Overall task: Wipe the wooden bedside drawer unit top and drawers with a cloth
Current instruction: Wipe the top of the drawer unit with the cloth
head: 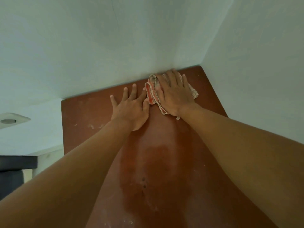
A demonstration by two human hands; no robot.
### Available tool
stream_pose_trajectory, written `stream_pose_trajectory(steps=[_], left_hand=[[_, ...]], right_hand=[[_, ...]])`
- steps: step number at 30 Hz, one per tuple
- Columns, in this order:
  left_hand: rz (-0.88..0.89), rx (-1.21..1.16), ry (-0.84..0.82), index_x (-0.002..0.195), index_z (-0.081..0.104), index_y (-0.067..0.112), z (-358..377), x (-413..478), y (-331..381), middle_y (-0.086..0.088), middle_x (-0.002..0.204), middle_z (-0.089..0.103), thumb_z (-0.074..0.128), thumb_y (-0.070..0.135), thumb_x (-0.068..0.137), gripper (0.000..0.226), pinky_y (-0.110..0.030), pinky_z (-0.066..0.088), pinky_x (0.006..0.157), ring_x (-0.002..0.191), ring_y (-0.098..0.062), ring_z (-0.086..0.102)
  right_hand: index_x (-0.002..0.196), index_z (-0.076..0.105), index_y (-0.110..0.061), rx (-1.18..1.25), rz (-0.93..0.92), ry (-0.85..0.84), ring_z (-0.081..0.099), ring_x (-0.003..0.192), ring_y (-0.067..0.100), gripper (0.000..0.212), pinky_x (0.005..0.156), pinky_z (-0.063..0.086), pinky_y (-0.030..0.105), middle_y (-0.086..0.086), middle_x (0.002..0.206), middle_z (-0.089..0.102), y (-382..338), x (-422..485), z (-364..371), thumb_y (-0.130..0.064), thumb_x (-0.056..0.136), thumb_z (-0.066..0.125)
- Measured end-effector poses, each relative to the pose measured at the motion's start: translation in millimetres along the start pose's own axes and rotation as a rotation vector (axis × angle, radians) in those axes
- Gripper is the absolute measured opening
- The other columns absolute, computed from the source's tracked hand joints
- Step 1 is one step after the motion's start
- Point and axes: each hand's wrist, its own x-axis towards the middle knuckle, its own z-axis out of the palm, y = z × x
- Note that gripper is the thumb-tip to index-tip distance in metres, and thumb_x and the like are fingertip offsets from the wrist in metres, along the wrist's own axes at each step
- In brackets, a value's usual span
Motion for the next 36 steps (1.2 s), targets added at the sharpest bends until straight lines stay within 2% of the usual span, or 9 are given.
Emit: stream_pose_trajectory(steps=[4, 10, 17, 23, 27, 32, 36], left_hand=[[-0.023, 0.000, -0.037, 0.162, 0.001, 0.039, -4, 2, 3, 0.001, 0.171, -0.004, 0.009, 0.049, 0.105, 0.058, -0.071, -0.003, 0.117, 0.157, -0.028, -0.005], [-0.031, 0.022, -0.056, 0.162, 0.004, 0.037, -8, 1, 4, 0.000, 0.171, -0.004, 0.004, 0.052, 0.103, 0.061, -0.070, -0.004, 0.117, 0.157, -0.029, -0.003], [-0.065, 0.017, -0.043, 0.163, 0.012, 0.031, -11, -5, 15, -0.003, 0.171, 0.001, 0.006, 0.057, 0.102, 0.067, -0.069, -0.003, 0.118, 0.157, -0.031, 0.000], [0.010, -0.079, 0.106, 0.162, 0.017, 0.024, 29, -70, 43, -0.003, 0.171, 0.012, 0.013, 0.052, 0.105, 0.064, -0.063, 0.001, 0.121, 0.157, -0.028, 0.002], [0.022, -0.123, 0.116, 0.162, 0.020, 0.021, 52, -112, 62, -0.003, 0.170, 0.013, 0.014, 0.052, 0.105, 0.065, -0.060, -0.001, 0.122, 0.157, -0.026, 0.000], [0.027, -0.168, 0.115, 0.161, 0.022, 0.020, 69, -167, 81, -0.004, 0.170, 0.014, 0.014, 0.053, 0.105, 0.065, -0.060, -0.002, 0.122, 0.157, -0.026, 0.000], [0.017, -0.185, 0.129, 0.161, 0.024, 0.021, 77, -207, 89, -0.004, 0.170, 0.015, 0.015, 0.053, 0.105, 0.065, -0.059, -0.002, 0.123, 0.157, -0.026, 0.000]], right_hand=[[0.163, 0.016, -0.020, 0.004, 0.024, 0.002, 0.005, 0.158, 0.031, 0.074, 0.127, 0.006, 0.052, 0.010, 0.169, 0.018, -7, -6, -1, -0.052, 0.096, 0.006], [0.164, 0.014, -0.019, 0.005, 0.058, 0.003, 0.002, 0.159, 0.028, 0.067, 0.127, 0.004, 0.051, 0.007, 0.172, 0.010, -11, -19, 5, -0.050, 0.104, 0.019], [0.163, 0.016, -0.020, 0.013, 0.060, 0.025, 0.005, 0.159, 0.027, 0.072, 0.127, 0.008, 0.051, 0.006, 0.172, 0.013, -13, -83, 9, -0.055, 0.100, 0.014], [0.164, 0.015, -0.021, 0.016, 0.051, 0.026, 0.002, 0.159, 0.026, 0.071, 0.127, 0.008, 0.052, 0.006, 0.172, 0.011, -7, -162, 13, -0.056, 0.102, 0.019], [0.164, 0.010, -0.024, 0.008, 0.040, 0.003, -0.004, 0.159, 0.024, 0.075, 0.128, 0.004, 0.051, 0.004, 0.173, 0.005, 0, -223, 19, -0.063, 0.101, 0.019], [0.163, 0.017, -0.027, 0.005, 0.037, 0.045, 0.005, 0.159, 0.026, 0.070, 0.127, 0.012, 0.052, 0.005, 0.172, 0.014, 6, -301, 26, -0.061, 0.102, 0.026], [0.163, 0.020, -0.026, -0.016, -0.001, 0.057, 0.010, 0.159, 0.028, 0.070, 0.126, 0.016, 0.052, 0.006, 0.171, 0.018, 13, -357, 34, -0.062, 0.103, 0.023]])
